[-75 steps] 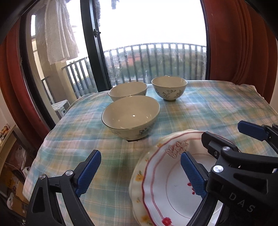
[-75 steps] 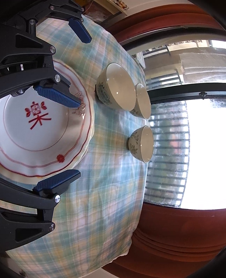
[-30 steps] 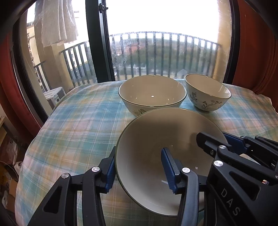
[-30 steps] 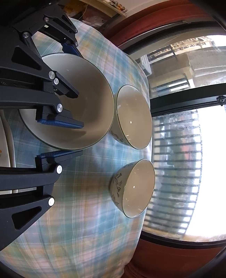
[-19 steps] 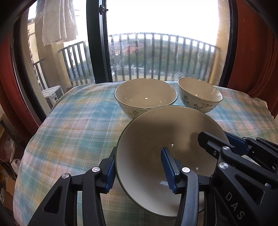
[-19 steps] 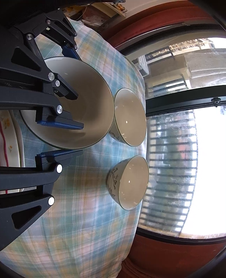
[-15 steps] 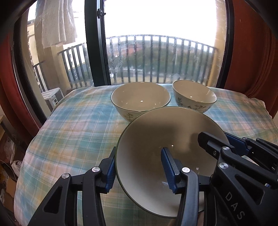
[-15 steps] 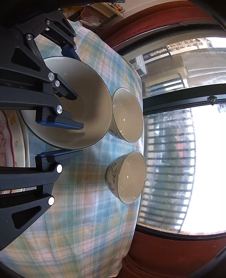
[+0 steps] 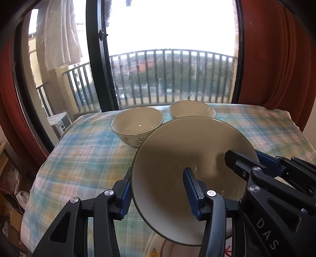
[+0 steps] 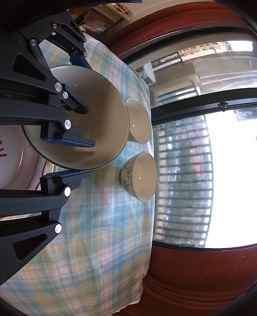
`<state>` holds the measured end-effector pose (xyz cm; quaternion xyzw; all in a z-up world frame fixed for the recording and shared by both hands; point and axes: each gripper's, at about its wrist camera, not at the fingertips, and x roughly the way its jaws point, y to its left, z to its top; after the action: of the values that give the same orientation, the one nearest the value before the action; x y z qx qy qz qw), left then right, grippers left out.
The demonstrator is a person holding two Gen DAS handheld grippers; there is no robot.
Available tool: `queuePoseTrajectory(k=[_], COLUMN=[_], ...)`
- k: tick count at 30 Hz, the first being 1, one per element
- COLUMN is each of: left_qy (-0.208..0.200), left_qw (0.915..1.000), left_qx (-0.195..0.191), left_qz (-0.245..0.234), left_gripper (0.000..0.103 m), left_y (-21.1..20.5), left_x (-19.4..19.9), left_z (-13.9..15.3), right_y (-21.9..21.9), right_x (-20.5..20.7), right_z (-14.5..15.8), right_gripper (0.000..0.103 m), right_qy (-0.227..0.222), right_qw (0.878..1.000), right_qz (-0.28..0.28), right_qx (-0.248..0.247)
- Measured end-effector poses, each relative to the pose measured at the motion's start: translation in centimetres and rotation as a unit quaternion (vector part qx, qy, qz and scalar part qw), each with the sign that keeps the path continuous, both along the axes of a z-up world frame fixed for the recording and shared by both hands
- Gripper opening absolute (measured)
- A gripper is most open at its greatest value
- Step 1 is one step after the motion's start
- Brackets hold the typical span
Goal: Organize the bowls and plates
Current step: 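Lift the cream bowl with both tools and carry it beside the plate stack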
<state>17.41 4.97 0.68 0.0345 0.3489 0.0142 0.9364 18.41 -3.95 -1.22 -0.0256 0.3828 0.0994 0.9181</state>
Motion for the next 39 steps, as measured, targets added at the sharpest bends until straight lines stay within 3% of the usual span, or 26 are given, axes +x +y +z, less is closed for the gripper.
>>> queuePoseTrajectory(k=[8,18,32,39], left_qy=[-0.022,-0.025,-0.002,0.028], left_qw=[0.9997,0.9992,0.9976,0.9959], left_qx=[0.010,-0.005,-0.008,-0.010], left_qz=[-0.011,-0.031,-0.068,-0.085], left_gripper=[0.049,0.049,0.049,0.049], left_y=[-2.6,-6.3,-12.5,-15.2], left_x=[-1.8,-3.7,-5.3,-5.5], left_z=[1.1,0.9,-1.1,-2.9], right_y=[-3.2,-7.7,-14.7,-17.7], right_x=[-2.5,-5.3,-8.1,-8.8], right_z=[2.0,3.0,1.7,0.2], right_gripper=[0.025,0.025,0.025,0.025], right_qy=[-0.024,-0.031,-0.019,0.001], right_qw=[1.000,0.999,0.998,0.996], right_qz=[-0.010,-0.030,-0.065,-0.084], right_qx=[0.013,0.008,0.007,0.005])
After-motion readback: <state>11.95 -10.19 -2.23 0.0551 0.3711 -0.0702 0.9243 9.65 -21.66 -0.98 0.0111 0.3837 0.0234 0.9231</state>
